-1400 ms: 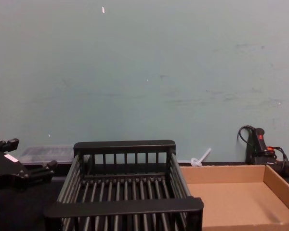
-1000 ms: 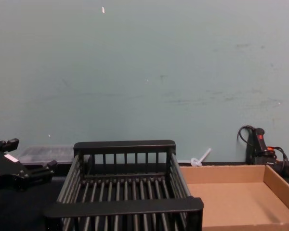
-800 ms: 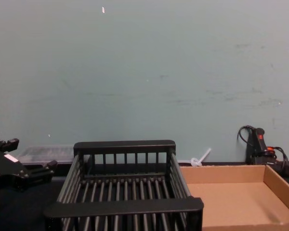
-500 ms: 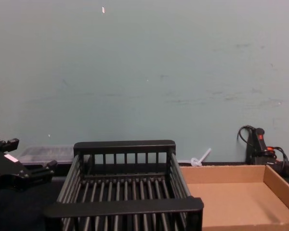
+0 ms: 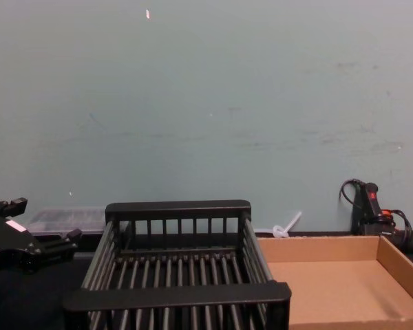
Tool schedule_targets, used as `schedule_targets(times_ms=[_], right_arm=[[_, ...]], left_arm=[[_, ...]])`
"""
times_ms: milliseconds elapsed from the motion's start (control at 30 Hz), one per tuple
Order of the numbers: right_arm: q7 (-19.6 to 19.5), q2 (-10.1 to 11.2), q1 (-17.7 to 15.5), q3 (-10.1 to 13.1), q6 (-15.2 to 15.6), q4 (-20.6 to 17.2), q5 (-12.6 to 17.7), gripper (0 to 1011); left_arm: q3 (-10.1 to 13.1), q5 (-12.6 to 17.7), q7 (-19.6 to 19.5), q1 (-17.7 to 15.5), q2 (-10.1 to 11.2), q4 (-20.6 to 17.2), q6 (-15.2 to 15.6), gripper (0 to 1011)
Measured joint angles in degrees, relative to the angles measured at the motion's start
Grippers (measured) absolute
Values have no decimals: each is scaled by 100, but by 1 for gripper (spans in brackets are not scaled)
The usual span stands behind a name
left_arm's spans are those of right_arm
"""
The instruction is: Pick up the white tape and place it into the black box , Pick up the silver tape and place it into the brown box.
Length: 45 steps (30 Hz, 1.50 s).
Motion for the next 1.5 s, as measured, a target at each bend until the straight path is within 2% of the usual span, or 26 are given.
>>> schedule_targets(times_ms=[267, 467, 800, 1200, 1500], right_arm=[[188, 193, -394, 284, 299, -555, 260, 1002], [422, 449, -786, 473, 456, -1019, 369, 1002], [695, 641, -1309, 716, 653, -1500, 549, 1002], [1037, 721, -1750, 844, 982, -1735, 687, 1002], [1303, 663, -1796, 830, 1229, -1679, 673, 1002]], left_arm=[[0, 0, 0, 0, 0, 0, 0, 1001], [0, 0, 0, 0, 0, 0, 0, 1001], [0, 0, 0, 0, 0, 0, 0, 1001], [0, 0, 0, 0, 0, 0, 0, 1001], [0, 0, 0, 0, 0, 0, 0, 1002]])
